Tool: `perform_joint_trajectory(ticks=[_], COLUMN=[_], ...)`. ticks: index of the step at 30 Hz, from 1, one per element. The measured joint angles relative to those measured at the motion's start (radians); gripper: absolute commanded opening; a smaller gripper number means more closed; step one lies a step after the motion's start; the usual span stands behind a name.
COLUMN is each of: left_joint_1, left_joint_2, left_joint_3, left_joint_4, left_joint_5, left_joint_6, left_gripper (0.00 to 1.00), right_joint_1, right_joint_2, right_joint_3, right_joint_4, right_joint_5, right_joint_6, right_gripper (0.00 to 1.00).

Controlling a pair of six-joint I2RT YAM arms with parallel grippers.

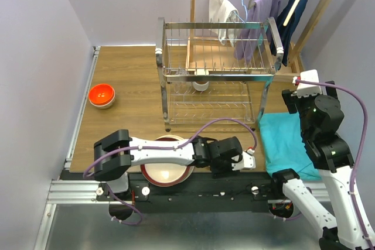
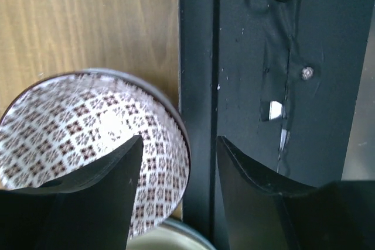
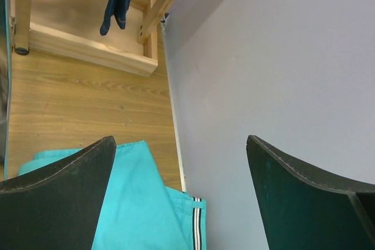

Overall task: Load the mixed dishes into the dish rack
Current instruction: Grab a bowl with the left arm, then insert the bowl into the dish rack

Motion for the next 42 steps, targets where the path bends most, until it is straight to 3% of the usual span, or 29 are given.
perform_joint_trajectory(ticks=[1, 7, 17, 30, 36, 42], left_joint_1=[0.000, 0.009, 0.032, 0.129, 0.152, 0.169], left_joint_2=[0.013, 0.079, 0.033, -0.105, -0.280, -0.290], left_joint_3=[0.008, 0.064, 0.092, 0.085, -0.059, -0.190], left_joint_4=[-0.002, -0.014, -0.071, -0.107, 0.199, 0.570], left_joint_5=[0.003, 0.042, 0.077, 0.093, 0.077, 0.078], left_joint_6=[-0.002, -0.019, -0.007, -0.061, -0.201, -0.411], left_gripper=[0.49, 0.23, 0.03, 0.00, 0.00, 0.00], right_joint_1=[-0.002, -0.007, -0.018, -0.040, -0.045, -0.054], right_joint_2=[-0.002, -0.031, -0.048, -0.022, 0.021, 0.080], right_joint_3=[-0.003, -0.030, -0.064, -0.066, -0.021, 0.043], right_joint_4=[0.000, 0.000, 0.000, -0.005, -0.055, -0.076], right_joint_5=[-0.002, -0.010, -0.018, -0.022, -0.022, -0.020], right_joint_6=[0.002, 0.003, 0.017, 0.016, -0.003, -0.037], right_gripper=[1.00, 1.00, 1.00, 1.00, 1.00, 1.00])
